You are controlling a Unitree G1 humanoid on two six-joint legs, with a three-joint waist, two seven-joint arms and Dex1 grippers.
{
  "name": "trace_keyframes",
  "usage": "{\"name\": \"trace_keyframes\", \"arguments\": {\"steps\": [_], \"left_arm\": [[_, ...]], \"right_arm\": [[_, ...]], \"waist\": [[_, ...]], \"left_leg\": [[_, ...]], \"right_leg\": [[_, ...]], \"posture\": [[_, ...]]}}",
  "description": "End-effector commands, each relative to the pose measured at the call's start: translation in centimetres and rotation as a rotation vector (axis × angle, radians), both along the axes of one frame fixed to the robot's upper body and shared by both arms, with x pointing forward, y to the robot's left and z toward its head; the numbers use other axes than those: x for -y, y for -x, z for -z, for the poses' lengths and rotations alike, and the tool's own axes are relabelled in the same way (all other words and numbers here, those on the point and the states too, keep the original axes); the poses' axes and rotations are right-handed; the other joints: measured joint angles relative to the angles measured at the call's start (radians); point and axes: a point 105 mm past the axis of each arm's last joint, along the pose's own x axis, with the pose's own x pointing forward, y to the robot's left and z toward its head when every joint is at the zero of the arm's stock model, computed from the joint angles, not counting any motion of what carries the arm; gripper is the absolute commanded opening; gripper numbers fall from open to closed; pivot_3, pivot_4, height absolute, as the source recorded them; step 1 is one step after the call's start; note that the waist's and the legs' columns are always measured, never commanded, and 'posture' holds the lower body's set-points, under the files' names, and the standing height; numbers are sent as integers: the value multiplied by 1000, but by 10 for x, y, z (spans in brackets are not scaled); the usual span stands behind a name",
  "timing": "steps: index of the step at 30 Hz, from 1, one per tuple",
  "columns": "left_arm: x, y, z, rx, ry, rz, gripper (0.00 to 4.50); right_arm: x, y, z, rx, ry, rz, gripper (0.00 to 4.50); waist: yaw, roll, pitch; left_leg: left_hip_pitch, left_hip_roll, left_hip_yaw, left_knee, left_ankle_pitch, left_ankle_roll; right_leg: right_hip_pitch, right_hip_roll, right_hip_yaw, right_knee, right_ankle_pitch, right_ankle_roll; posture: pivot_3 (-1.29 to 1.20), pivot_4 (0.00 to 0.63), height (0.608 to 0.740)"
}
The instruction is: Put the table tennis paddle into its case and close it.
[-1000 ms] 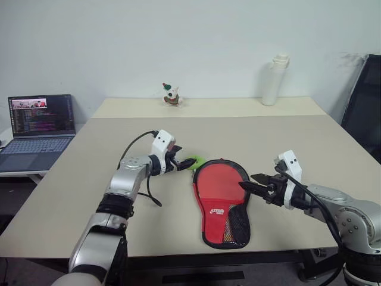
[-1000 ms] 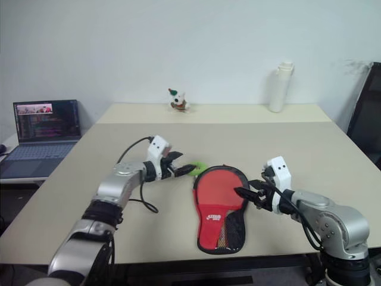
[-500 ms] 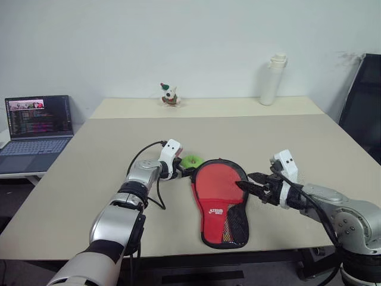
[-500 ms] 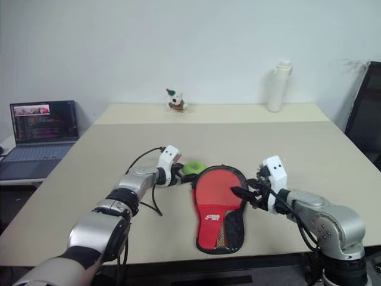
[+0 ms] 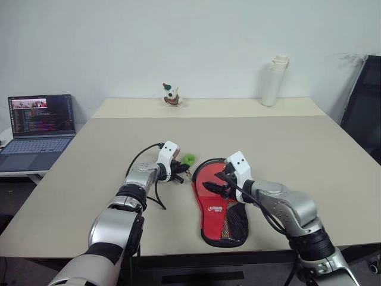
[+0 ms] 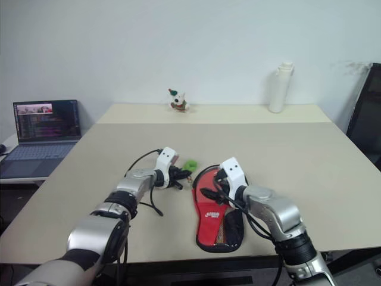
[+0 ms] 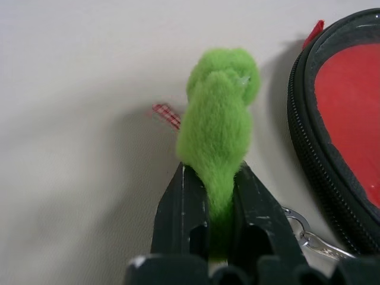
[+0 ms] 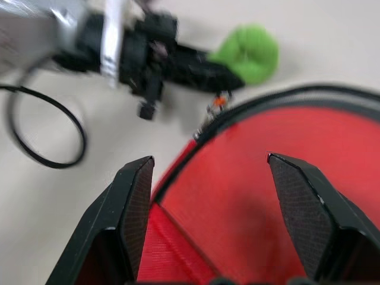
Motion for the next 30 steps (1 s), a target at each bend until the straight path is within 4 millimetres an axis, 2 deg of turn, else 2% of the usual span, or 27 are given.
{"name": "trace_keyframes", "arguments": {"steps": [1,5,8,13,19,25,30], "left_arm": [[-2,1,1,-3,5,-4,54],[2,1,-2,6,12,9,54],[5,-1,-8,27,10,18,54],[7,-19,-42,162,-79,-31,54],[11,-34,-66,274,-182,-124,53],[37,-39,-82,358,-239,-128,53],[76,-36,-87,456,-335,-31,53]], "right_arm": [[-6,-5,7,32,29,10,3320],[1,-8,31,29,125,49,3320],[5,-4,40,12,147,53,3320],[9,8,54,-28,175,39,3320],[8,16,64,-58,173,44,3320],[10,24,72,-91,175,51,3320],[6,35,87,-140,175,41,3320]], "waist": [[0,0,0],[-1,0,0],[0,-2,-1],[2,-7,-4],[1,-12,-8],[0,-12,-8],[0,-13,-9]], "left_leg": [[0,0,0,0,0,0],[0,0,0,0,0,0],[0,0,0,0,0,0],[0,0,-1,0,0,0],[1,0,-1,0,0,0],[1,0,0,0,0,0],[1,0,0,0,0,0]], "right_leg": [[0,0,0,0,0,0],[0,0,0,0,2,-3],[0,0,0,0,2,-3],[0,0,-1,0,2,-3],[1,0,0,0,1,0],[1,0,0,0,1,0],[1,0,0,0,1,0]], "posture": [[0,150,740],[0,150,740],[0,150,740],[0,150,740],[0,150,740],[0,150,740],[0,150,740]]}}
